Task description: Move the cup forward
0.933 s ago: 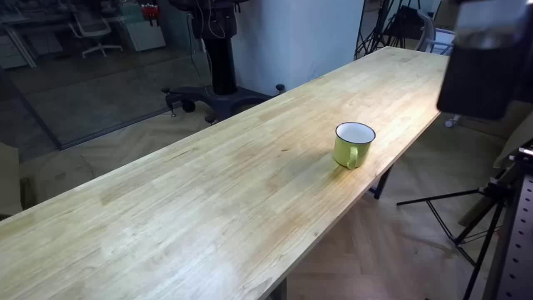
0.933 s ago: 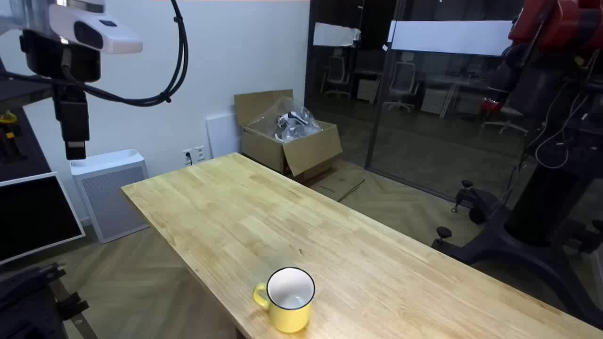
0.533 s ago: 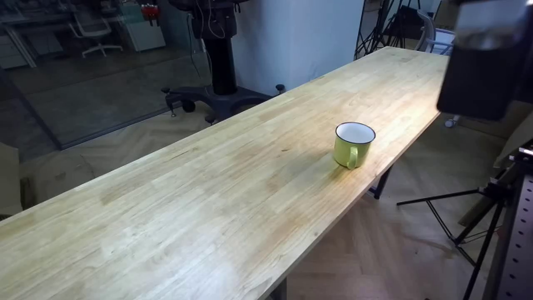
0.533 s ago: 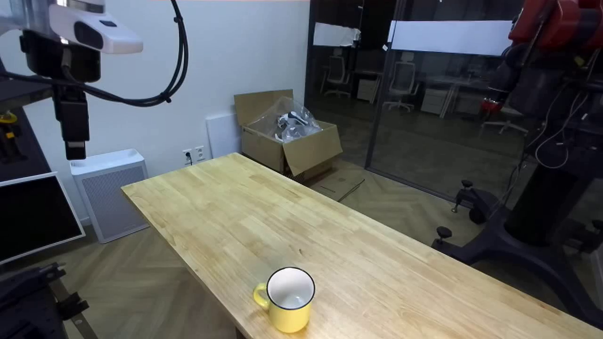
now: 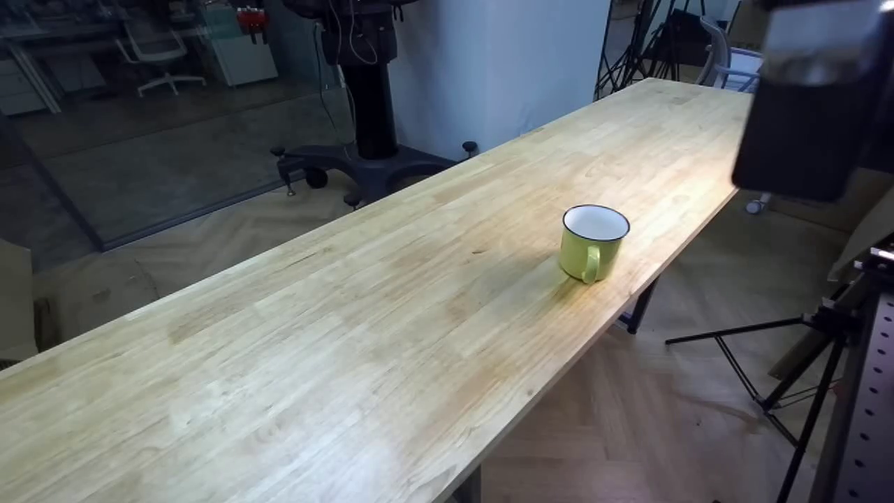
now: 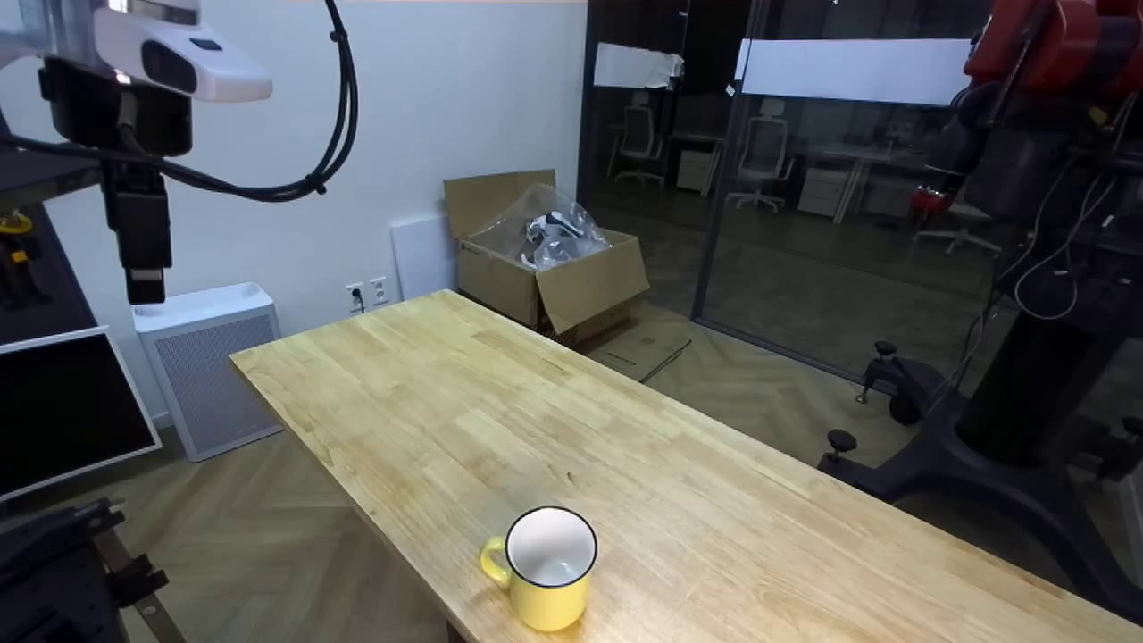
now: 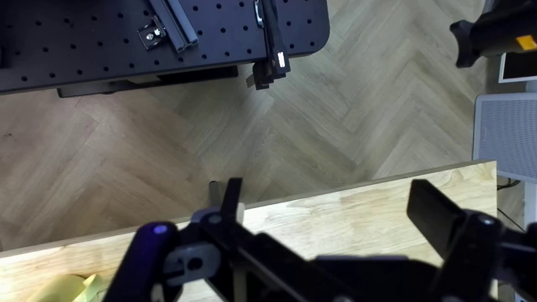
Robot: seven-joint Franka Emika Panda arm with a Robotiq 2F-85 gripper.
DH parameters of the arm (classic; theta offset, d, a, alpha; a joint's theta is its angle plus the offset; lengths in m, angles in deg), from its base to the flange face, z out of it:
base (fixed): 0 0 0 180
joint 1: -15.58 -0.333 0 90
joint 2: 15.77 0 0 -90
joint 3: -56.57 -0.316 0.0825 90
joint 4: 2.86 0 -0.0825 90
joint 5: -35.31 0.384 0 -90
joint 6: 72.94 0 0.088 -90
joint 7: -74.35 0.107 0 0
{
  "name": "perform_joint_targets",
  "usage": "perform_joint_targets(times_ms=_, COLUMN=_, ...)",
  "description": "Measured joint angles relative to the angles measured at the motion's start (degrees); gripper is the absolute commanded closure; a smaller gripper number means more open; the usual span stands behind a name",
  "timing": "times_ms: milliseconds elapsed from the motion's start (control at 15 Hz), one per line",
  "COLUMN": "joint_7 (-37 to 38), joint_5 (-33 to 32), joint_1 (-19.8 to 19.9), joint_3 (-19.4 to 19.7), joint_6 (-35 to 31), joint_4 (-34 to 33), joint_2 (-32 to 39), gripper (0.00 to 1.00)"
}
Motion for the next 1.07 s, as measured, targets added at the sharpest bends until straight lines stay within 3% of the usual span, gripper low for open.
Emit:
perform_joint_targets(times_ms=267, joint_7=1.81, joint_5=-7.87, joint_1=4.28, joint_3=-1.82, joint_6=-3.05, joint_4=1.10, joint_2=-0.30, gripper=0.00)
perform_joint_targets(times_ms=733, joint_7=6.40, joint_5=-27.26, joint_1=15.73, joint_3=-2.78, joint_6=-8.32, joint_4=3.02, joint_2=-2.83, gripper=0.00)
perform_joint_targets(times_ms=1067, joint_7=0.69, joint_5=-28.88, joint_1=17.51, joint_3=2.92, joint_6=-17.73, joint_4=2.89, joint_2=-4.25, gripper=0.00)
